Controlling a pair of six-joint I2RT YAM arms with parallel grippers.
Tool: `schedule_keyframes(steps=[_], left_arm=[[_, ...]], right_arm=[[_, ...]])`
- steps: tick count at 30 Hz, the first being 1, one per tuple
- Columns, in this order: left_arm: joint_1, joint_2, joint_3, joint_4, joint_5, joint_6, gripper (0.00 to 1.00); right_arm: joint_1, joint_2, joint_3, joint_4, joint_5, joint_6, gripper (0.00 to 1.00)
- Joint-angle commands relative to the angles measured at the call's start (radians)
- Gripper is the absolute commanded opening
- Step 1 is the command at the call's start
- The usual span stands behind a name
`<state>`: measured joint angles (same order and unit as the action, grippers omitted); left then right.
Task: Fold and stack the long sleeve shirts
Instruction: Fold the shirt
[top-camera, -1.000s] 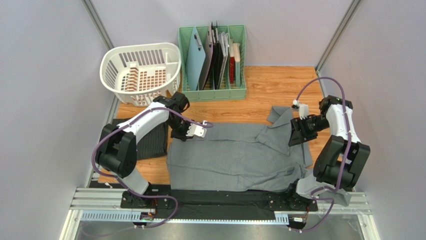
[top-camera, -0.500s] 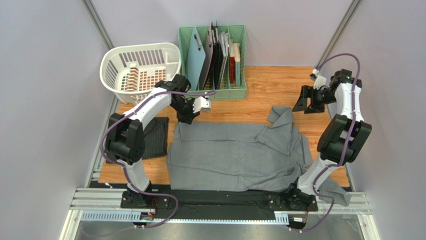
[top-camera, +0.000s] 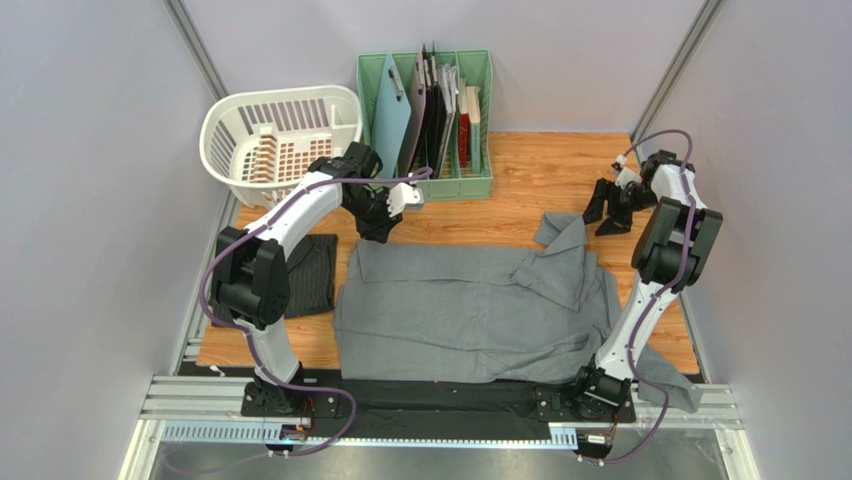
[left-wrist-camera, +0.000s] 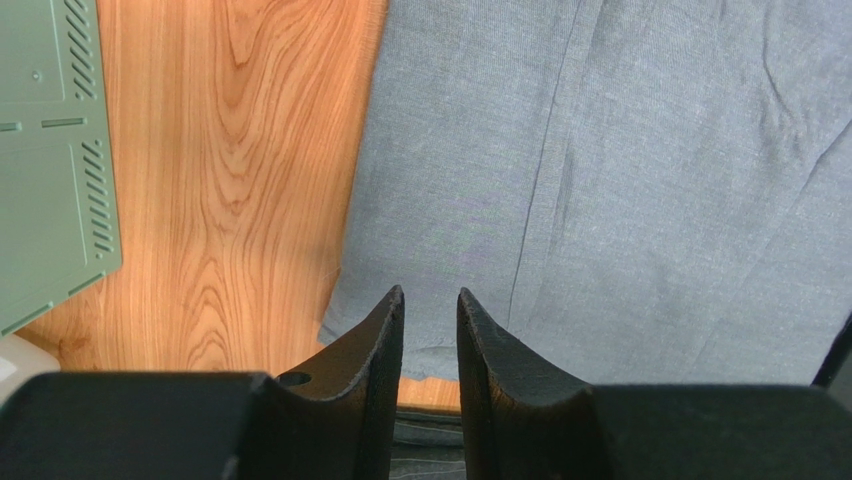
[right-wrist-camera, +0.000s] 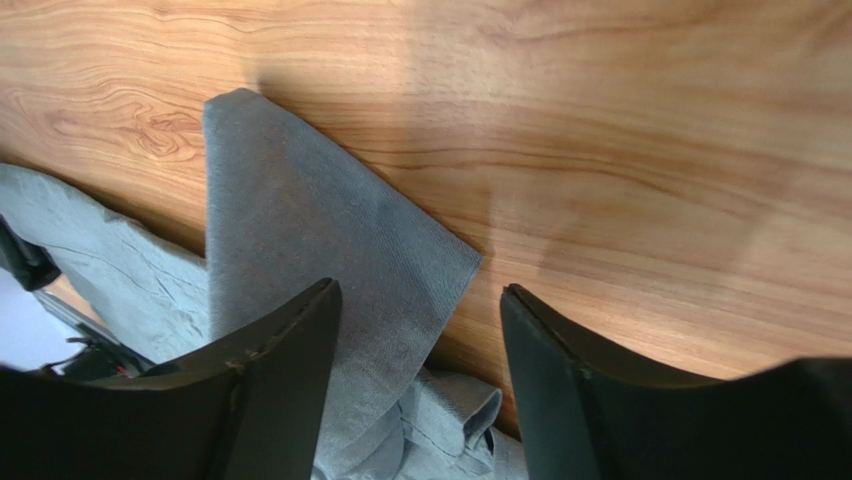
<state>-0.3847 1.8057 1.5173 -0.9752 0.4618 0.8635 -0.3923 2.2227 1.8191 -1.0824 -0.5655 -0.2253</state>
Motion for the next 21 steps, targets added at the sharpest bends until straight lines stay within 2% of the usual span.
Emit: schedule_keyframes(steps=[1, 4, 8, 12, 14, 15, 17, 18, 21], left_arm=[[0.0, -0.037, 0.003, 0.009, 0.014, -0.034, 0.33], [0.0, -0.032, 0.001, 0.0, 0.005, -0.035, 0.33], [0.0, -0.042, -0.008, -0.005, -0.009, -0.018, 0.33], [0.0, -0.042, -0.006, -0.003, -0.014, -0.015, 0.33], [0.0, -0.036, -0.003, -0.002, -0.02, -0.017, 0.33], [0.0, -0.034, -0.003, -0.005, -0.028, -0.015, 0.33], [0.0, -0.032, -0.005, -0.008, -0.035, -0.011, 0.33], [0.0, -0.035, -0.008, -0.008, -0.043, -0.012, 0.33], [0.001, -0.045, -0.009, -0.007, -0.046, -0.023, 0.32]], right_arm=[[-0.008, -0.021, -0.07, 0.071, -0.036, 0.067, 0.59], [0.003, -0.009, -0.104, 0.081, -0.092, 0.089, 0.58], [0.017, -0.002, -0.154, 0.093, -0.132, 0.112, 0.66], [0.02, 0.029, -0.17, 0.117, -0.163, 0.152, 0.62], [0.018, 0.028, -0.191, 0.143, -0.166, 0.167, 0.5], [0.018, 0.022, -0.198, 0.165, -0.171, 0.176, 0.36], [0.017, 0.006, -0.21, 0.176, -0.197, 0.175, 0.18], [0.017, -0.021, -0.216, 0.182, -0.209, 0.173, 0.01], [0.013, -0.098, -0.251, 0.196, -0.27, 0.153, 0.0]])
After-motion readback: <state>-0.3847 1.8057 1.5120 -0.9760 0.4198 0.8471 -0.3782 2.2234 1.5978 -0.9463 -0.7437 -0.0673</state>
